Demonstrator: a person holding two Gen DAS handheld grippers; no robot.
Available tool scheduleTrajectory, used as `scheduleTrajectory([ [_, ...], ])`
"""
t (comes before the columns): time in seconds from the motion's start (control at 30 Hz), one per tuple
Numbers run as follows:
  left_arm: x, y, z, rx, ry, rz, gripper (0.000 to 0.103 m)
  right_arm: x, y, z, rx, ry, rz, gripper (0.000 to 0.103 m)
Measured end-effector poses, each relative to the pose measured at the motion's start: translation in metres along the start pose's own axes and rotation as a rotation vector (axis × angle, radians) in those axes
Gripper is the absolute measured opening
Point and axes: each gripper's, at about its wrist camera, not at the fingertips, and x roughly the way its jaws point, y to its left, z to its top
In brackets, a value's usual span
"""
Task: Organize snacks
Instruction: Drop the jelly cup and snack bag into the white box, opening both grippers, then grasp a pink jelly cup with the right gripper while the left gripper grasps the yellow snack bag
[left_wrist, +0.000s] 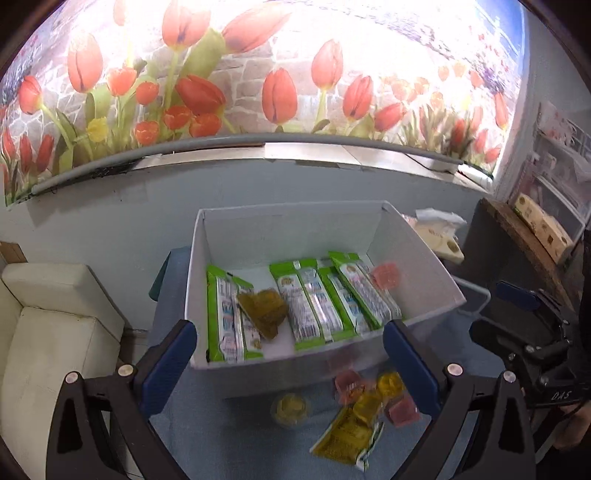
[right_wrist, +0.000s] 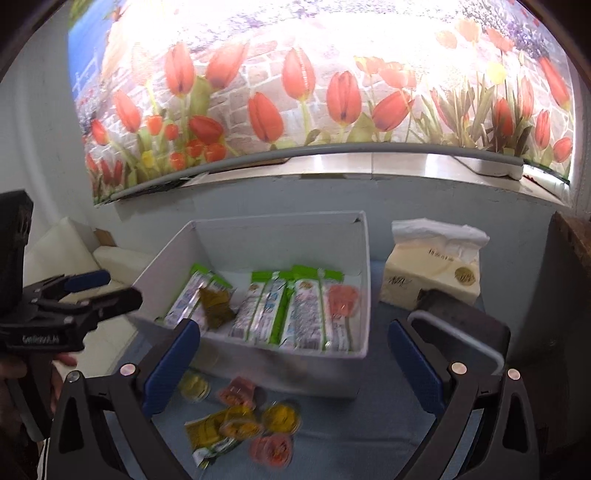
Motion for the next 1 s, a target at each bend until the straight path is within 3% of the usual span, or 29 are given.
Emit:
scheduleTrajectory([
  [0.1,-0.017,-0.003,-0.022,-0.002,-0.014,-0.005,0.103,-0.01,0.007,-0.027,-0.009,0.0,-0.007,0.103],
  [0.4,-0.046,-0.019,-0.108,0.051,0.004,0.043,0.103,0.008,0.014,-0.098,-0.022,0.114,-0.057,0.103],
  [0.7,-0.064,-0.015,-0.158,-0.026,0.026,-0.023,0.103,0.041,0.014,-0.121,-0.018,0.183,-0.08,0.103],
  [0.8,-0.068,-0.011,-0.163,-0.04,0.029,-0.023,0.103,0.051,0.02,-0.122,-0.04,0.192,-0.085,0.094],
  [0.87,-0.068,-0.009,-0.165,-0.048,0.034,-0.027,0.103,0.058,0.023,-0.123,-0.055,0.21,-0.097,0.081],
  [0.93,-0.068,-0.007,-0.168,-0.05,0.032,-0.016,0.103,0.068,0.025,-0.124,-0.071,0.237,-0.121,0.055],
  [1.0,-0.067,-0.006,-0.169,-0.045,0.03,0.005,0.103,0.072,0.027,-0.124,-0.083,0.237,-0.135,0.046],
])
